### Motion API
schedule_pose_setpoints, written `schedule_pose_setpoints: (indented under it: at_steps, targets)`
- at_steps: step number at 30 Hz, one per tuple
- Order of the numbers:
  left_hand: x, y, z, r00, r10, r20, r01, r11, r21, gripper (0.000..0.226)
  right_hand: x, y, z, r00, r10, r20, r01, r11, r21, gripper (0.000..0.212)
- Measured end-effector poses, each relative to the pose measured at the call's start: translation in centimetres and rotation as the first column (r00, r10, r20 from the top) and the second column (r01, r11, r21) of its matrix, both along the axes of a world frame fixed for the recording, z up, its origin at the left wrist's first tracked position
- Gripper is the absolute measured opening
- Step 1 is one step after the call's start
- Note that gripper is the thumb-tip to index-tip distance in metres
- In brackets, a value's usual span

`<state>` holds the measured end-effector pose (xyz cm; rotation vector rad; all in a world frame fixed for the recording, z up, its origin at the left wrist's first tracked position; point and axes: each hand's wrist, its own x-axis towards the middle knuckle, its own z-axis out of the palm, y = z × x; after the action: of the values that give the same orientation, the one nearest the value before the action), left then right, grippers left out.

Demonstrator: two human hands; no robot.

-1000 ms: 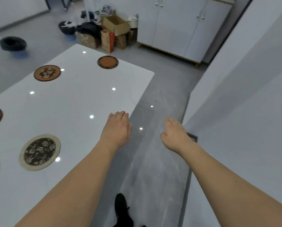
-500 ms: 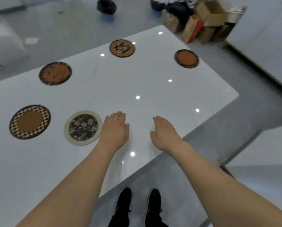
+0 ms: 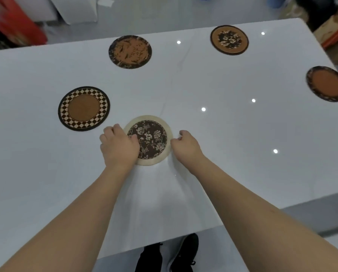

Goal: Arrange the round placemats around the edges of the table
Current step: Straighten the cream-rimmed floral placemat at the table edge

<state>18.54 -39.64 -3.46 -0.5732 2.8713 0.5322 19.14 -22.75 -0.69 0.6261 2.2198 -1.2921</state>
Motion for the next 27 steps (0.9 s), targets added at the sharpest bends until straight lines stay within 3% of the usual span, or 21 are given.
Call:
schedule_pose_setpoints:
  at_steps: [4, 6, 8, 10, 12, 15, 27]
  targets:
    - [-1.6, 0.0, -1.2, 0.994, 0.105, -0.013, -0.103, 0.987, 0.124, 0.05, -2.2, -1.6, -1.8, 0.997, -0.083, 0.0, 0.083, 0.997, 0.008, 0.035]
    - [-2.5, -0.4, -1.6, 0.986, 0.168, -0.016, -0.162, 0.969, 0.185, 0.044, -2.9, -1.5, -2.6, 0.998, -0.059, -0.012, 0.06, 0.996, 0.063, 0.013]
    - [-3.1, -0.9, -1.9, 0.982, 0.187, -0.005, -0.182, 0.96, 0.214, 0.031, -3.2, -1.1, -3.1, 0.999, -0.018, -0.031, 0.021, 0.997, 0.077, 0.028]
    - [-3.2, -1.0, -2.0, 0.985, 0.175, -0.003, -0.168, 0.954, 0.247, 0.023, -3.2, -0.7, -3.0, 0.999, 0.007, -0.042, -0.003, 0.997, 0.076, 0.028]
    - [-3.1, -0.4, -1.8, 0.988, 0.153, -0.023, -0.14, 0.946, 0.291, 0.019, -3.2, 0.4, -3.0, 0.998, 0.03, -0.051, -0.024, 0.994, 0.109, 0.01]
    - [-2.5, 2.7, -1.4, 0.998, 0.057, -0.031, -0.045, 0.949, 0.313, 0.019, -2.9, 4.2, -3.1, 0.991, 0.089, -0.095, -0.068, 0.977, 0.203, 0.022]
    - [1.9, 22.0, -1.7, 0.982, -0.185, -0.019, 0.174, 0.88, 0.443, 0.021, 2.8, 25.6, -4.8, 0.976, 0.132, -0.174, -0.022, 0.852, 0.523, 0.015]
